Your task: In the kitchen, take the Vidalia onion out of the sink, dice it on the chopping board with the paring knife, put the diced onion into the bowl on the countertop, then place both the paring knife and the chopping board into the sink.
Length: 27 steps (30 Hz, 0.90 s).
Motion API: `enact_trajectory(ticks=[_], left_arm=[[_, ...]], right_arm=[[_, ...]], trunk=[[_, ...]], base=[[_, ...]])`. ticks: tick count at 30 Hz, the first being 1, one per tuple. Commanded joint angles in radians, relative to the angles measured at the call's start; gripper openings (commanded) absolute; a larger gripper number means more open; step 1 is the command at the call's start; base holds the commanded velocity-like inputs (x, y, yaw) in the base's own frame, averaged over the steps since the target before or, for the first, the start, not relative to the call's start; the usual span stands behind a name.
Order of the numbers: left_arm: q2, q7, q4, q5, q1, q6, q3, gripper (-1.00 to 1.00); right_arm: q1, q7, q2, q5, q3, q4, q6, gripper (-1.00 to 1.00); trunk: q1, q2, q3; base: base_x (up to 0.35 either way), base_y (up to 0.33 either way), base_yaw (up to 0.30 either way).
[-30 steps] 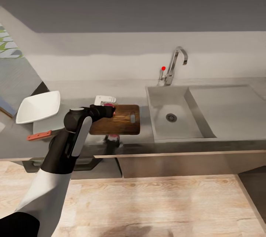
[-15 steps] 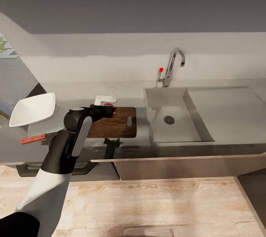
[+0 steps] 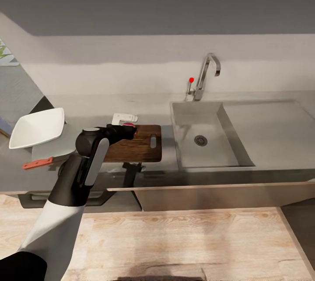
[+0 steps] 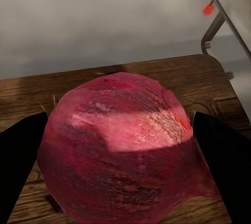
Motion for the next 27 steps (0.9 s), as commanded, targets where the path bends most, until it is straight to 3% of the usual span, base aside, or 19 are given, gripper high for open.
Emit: enact_trajectory(ticks=[1, 18, 27], left_arm=[[0.0, 0.01, -0.001, 0.01, -0.001, 0.004, -0.001, -1.0], [0.0, 0.01, -0.002, 0.009, -0.001, 0.004, -0.001, -1.0], [0.0, 0.01, -0.002, 0.009, -0.001, 0.004, -0.001, -1.0]], right_arm=[[0.001, -0.003, 0.0, 0.0, 0.001, -0.001, -0.001, 1.0], [0.001, -0.003, 0.0, 0.0, 0.001, -0.001, -0.002, 1.0], [0.001, -0.003, 0.0, 0.0, 0.001, -0.001, -0.002, 1.0]], trunk=[[0.001, -0.002, -0.003], [0.001, -0.002, -0.022], [0.001, -0.002, -0.022]], base=[[0.0, 0.0, 0.0], [-0.001, 0.0, 0.0], [-0.135, 0.0, 0.0]])
